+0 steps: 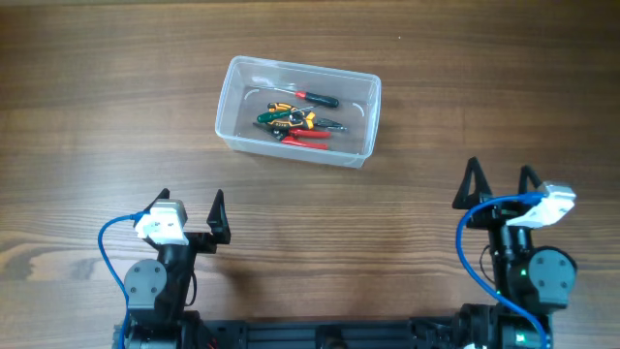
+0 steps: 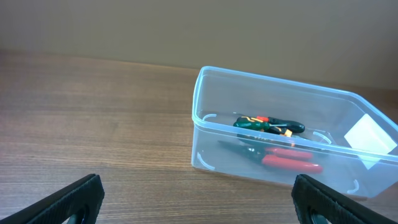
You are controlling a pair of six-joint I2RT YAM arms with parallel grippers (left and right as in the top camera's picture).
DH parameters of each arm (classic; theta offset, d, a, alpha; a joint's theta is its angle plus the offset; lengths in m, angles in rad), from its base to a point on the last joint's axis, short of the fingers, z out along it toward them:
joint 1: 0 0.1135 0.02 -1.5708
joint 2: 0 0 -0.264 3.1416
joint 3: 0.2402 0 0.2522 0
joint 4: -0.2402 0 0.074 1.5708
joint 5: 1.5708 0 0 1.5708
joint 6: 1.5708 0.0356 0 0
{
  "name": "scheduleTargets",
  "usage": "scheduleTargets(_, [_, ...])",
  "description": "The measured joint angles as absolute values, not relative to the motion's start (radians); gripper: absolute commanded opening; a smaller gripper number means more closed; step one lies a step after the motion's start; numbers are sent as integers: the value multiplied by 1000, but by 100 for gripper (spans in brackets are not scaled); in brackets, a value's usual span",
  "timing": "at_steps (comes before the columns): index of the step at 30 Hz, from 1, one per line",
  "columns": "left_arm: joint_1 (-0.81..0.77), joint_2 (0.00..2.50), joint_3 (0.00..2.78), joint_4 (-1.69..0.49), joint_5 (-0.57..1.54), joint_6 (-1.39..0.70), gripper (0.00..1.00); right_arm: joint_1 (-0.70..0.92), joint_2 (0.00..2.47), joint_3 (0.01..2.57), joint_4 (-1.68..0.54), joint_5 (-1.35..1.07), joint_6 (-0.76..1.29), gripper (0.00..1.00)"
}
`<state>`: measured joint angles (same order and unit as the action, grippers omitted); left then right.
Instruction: Pack container
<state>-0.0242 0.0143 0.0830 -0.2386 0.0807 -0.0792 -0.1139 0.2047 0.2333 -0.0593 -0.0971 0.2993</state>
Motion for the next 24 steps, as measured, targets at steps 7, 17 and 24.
scheduleTargets(7, [-24,14,83,-238,80,-80,100,-104,91,152,-57,-97,280,100])
scheduleTargets(17, [-24,14,83,-239,80,-80,100,-42,64,90,-65,-105,236,100])
scheduleTargets(24, [-24,14,83,-239,81,-79,100,-42,47,50,-65,-152,233,100])
